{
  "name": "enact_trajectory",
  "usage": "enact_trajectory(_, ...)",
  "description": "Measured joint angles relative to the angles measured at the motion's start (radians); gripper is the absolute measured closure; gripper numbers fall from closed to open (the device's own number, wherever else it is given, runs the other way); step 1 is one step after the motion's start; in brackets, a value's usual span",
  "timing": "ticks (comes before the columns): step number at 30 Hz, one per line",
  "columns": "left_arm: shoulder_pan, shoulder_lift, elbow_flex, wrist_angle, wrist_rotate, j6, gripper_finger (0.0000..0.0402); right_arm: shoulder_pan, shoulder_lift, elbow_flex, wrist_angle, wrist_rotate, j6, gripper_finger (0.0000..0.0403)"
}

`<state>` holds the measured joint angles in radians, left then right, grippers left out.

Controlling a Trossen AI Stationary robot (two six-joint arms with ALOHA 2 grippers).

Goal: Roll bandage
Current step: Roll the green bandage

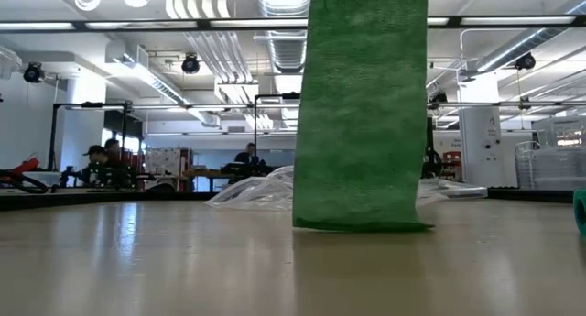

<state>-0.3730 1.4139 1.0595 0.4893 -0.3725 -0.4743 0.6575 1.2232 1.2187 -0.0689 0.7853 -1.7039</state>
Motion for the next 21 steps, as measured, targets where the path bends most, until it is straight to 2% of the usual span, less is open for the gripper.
enact_trajectory(4, -0.011, 0.001, -0.014, -0.024, 0.002, -0.036, 0.0143, 0.004, 0.000, 0.001, 0.000, -0.026, -0.016, 0.0394)
enact_trajectory(11, -0.010, 0.001, -0.014, -0.015, 0.052, -0.026, 0.0141, 0.004, 0.000, 0.001, -0.001, -0.161, -0.038, 0.0394)
enact_trajectory(21, -0.011, -0.001, -0.014, -0.008, 0.077, 0.047, 0.0153, 0.003, 0.003, 0.001, 0.008, -0.192, -0.040, 0.0394)
